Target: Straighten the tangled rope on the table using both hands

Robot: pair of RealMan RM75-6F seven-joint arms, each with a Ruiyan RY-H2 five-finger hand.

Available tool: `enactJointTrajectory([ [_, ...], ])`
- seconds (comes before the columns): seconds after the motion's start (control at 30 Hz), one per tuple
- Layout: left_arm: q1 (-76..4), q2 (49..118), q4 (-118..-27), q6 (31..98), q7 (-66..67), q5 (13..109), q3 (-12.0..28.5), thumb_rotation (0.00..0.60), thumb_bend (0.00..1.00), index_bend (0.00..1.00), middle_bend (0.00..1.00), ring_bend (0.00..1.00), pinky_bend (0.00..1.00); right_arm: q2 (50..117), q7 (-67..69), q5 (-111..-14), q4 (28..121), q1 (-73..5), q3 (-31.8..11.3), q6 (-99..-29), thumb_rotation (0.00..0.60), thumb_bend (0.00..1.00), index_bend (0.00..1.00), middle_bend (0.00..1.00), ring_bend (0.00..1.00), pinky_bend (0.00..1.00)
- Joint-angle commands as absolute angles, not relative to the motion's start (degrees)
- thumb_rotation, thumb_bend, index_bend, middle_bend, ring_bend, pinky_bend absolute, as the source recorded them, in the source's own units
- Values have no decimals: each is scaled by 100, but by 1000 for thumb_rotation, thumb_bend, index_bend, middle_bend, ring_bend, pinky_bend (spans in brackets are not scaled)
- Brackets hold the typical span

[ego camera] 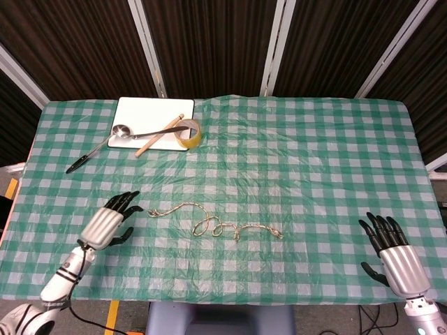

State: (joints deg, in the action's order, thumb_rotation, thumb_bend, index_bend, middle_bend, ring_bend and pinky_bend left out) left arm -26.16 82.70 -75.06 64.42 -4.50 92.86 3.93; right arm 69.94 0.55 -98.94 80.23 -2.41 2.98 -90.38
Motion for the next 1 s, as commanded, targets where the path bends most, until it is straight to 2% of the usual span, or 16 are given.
enactJointTrajectory([
  [0.03,-2907,8646,-7194,6219,-463,9166,521,600,439,318,0,0,148,6990,67,-9887,8019,-264,314,-8983,600,290,0,0,0,0],
  [0.13,-3022,8865,-7022,6131,-352,9054,566,600,430,360,0,0,149,6983,79,-9887,8022,-266,320,-8977,600,290,0,0,0,0],
  [0.47,-3225,9643,-5963,6211,-395,8912,570,600,425,406,24,0,181,6928,236,-9897,8044,-238,315,-9084,600,290,0,0,0,0],
  [0.9,-3334,9941,-5546,6213,-309,8917,403,600,404,408,25,0,179,6881,356,-9852,8026,-234,288,-9111,600,290,0,0,0,0],
  [1.0,-3360,10051,-5396,6210,-319,8880,399,600,402,433,31,0,179,6880,337,-9857,8029,-237,296,-9095,600,290,0,0,0,0],
])
